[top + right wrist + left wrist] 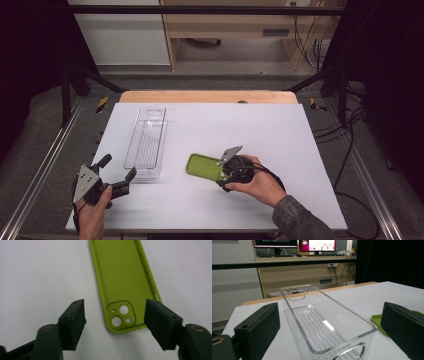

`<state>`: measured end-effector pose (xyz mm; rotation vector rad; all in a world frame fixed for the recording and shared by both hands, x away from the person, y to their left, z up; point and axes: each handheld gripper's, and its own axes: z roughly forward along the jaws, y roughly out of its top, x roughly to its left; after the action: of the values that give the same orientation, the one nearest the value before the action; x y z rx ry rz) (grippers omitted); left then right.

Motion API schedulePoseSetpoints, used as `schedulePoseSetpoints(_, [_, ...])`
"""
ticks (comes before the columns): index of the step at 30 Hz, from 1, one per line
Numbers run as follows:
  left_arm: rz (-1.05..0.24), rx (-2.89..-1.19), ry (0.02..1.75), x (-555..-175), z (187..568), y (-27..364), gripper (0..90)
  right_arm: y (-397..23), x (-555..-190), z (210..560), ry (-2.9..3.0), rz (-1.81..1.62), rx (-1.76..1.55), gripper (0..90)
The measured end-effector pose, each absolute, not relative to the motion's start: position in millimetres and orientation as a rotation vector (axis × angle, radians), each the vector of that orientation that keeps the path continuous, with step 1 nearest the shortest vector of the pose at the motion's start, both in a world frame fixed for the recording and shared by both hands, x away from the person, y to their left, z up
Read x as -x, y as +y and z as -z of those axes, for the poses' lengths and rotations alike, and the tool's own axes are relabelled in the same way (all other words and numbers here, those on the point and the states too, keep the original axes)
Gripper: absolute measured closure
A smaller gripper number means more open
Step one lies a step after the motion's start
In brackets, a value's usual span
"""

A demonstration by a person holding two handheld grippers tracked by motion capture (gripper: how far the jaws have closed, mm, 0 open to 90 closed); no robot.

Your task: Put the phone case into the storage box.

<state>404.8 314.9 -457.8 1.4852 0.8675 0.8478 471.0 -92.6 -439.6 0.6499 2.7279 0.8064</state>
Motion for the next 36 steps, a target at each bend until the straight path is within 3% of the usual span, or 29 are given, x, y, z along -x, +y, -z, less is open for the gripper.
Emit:
schedulePoseSetpoints(7, [-0.844, -1.488, 0.865, -405, 458, 314, 2.2, -91, -474, 443, 2.777, -0.805, -0.636, 51.8])
schedulePoseSetpoints(26, [-0.841, -1.493, 0.869, -406, 458, 314, 2.3, -84, -477, 453, 2.831, -0.713, -0.560, 69.3])
schedulePoseSetpoints(36, [-0.840, -1.496, 0.863, -406, 458, 314, 2.3, -81, -477, 455, 2.848, -0.698, -0.533, 72.5])
